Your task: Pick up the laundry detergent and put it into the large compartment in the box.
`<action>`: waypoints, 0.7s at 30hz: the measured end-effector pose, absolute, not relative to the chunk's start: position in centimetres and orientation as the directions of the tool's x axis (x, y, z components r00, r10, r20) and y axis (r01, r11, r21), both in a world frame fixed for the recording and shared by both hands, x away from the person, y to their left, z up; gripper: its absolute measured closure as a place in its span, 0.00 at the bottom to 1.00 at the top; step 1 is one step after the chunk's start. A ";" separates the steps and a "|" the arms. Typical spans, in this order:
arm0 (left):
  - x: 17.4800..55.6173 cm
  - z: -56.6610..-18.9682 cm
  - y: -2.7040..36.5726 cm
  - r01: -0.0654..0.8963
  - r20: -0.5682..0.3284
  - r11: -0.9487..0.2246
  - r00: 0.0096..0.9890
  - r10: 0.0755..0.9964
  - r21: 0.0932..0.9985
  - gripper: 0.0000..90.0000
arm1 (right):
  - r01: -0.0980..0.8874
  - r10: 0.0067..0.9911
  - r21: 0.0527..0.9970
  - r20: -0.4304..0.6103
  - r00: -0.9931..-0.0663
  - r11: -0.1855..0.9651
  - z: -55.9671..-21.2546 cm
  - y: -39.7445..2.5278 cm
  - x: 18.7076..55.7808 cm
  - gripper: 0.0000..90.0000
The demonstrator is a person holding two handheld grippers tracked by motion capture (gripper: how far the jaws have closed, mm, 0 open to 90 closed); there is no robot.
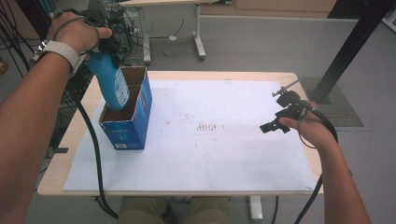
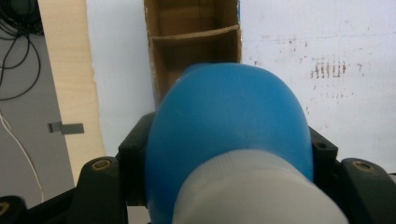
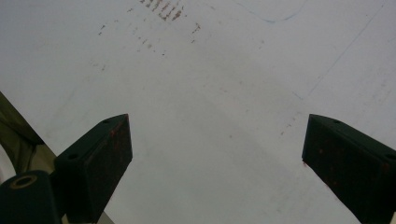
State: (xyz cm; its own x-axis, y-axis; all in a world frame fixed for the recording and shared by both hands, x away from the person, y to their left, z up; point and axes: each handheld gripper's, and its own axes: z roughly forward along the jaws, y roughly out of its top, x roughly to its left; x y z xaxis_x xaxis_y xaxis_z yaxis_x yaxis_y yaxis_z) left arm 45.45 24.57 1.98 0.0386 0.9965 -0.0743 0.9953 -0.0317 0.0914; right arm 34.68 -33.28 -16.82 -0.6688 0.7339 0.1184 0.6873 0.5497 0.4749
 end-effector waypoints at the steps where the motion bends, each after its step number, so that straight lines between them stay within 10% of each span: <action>1: 45.5 1.8 24.6 0.995 -0.076 -0.027 0.034 0.996 0.091 0.42 | 0.688 0.734 0.475 0.118 -0.668 0.549 -16.8 -33.3 34.7 0.09; 21: 46.2 -1.6 24.1 0.995 -0.058 -0.031 0.036 0.998 0.093 0.42 | 0.697 0.737 0.470 0.133 -0.663 0.542 -17.6 -33.5 35.0 0.09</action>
